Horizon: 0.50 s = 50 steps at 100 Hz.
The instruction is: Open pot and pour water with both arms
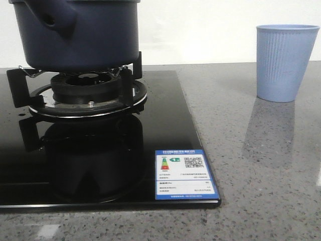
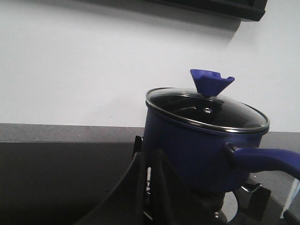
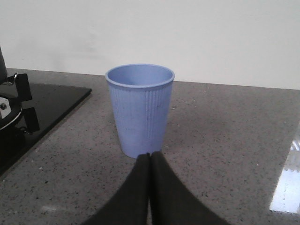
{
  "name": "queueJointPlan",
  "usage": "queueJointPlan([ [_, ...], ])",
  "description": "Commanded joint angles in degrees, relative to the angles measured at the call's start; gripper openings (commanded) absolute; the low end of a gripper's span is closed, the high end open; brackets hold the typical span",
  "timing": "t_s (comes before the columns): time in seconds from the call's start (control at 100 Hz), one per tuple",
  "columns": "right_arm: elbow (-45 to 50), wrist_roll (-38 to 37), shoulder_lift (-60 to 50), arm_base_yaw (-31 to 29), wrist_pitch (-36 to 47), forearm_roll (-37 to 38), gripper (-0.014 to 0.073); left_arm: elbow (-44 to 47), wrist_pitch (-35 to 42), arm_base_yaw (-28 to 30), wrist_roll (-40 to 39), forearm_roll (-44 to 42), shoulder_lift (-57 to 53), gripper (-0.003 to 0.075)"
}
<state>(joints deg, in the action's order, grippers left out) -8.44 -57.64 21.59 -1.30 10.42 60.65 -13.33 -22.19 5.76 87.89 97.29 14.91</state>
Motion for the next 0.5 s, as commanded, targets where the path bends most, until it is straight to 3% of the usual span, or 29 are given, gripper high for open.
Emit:
queueJointPlan([
  [0.0,-1.4,0.1,0.3,0.2,2.1,0.0,-0.0071,-1.6,-0.5,-0.4,-0.5,1.3,0.5,-0.0019],
  [0.05,-1.4,0.1,0.3,0.2,2.1,0.0,-0.0071,-1.8,1.9,-0.3,-4.6,-2.2,0.5,-0.0019],
  [0.14,-1.4,0.1,0.3,0.2,2.1,0.0,-0.0071,-3.1,8.1,0.3,-23.6,-16.2,0.5,-0.0019],
  [0.21,-1.4,0.1,0.3,0.2,2.1,0.0,-0.0071,-3.9,11.8,0.5,-41.7,-33.0,0.5,-0.0019],
  [0.32,-1.4,0.1,0.3,0.2,2.1,0.0,-0.0071,-4.3,13.8,-0.1,-71.1,-67.5,0.5,-0.0019],
  [0.4,-1.4,0.1,0.3,0.2,2.1,0.0,-0.0071,-3.6,13.9,-1.0,-84.6,-85.0,0.5,-0.0019],
  [0.49,-1.4,0.1,0.3,0.2,2.1,0.0,-0.0071,-1.1,14.5,-2.7,-95.9,-96.0,-1.0,-0.0019],
])
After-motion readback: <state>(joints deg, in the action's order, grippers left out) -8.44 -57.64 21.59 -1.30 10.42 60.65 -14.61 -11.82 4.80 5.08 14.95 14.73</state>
